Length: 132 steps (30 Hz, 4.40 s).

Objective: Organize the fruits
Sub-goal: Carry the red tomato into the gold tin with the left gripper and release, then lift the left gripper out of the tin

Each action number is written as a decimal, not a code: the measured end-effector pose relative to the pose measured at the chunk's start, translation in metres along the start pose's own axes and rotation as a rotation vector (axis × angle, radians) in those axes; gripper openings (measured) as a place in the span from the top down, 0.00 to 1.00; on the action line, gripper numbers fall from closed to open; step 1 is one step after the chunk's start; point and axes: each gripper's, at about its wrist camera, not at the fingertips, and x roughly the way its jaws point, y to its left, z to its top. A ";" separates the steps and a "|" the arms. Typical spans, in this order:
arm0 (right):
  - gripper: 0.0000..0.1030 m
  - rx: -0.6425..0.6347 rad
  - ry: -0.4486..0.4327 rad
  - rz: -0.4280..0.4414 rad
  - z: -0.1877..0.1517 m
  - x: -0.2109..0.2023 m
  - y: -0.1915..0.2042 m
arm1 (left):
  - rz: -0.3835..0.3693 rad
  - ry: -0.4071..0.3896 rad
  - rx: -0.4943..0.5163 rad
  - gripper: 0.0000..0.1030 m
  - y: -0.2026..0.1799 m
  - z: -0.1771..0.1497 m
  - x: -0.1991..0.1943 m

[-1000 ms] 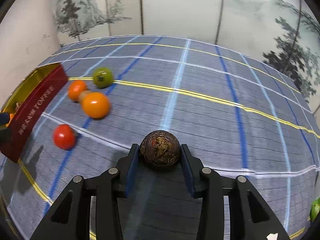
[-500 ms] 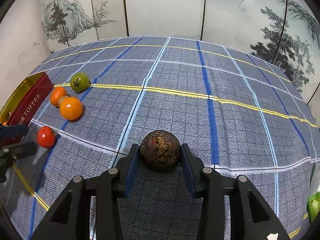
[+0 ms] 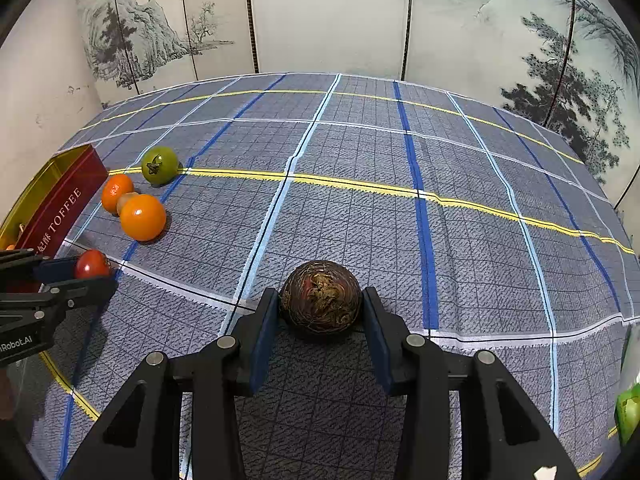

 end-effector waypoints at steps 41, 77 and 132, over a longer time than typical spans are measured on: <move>0.61 -0.003 0.000 -0.004 0.000 0.000 0.001 | 0.146 -0.143 -0.232 0.69 0.112 -0.021 -0.101; 0.61 -0.004 0.000 -0.007 -0.001 0.000 0.002 | 0.213 -0.057 -0.293 0.68 0.163 -0.057 -0.086; 0.64 0.037 -0.023 -0.024 -0.003 -0.005 0.000 | 0.293 -0.162 -0.297 0.45 0.169 -0.066 -0.123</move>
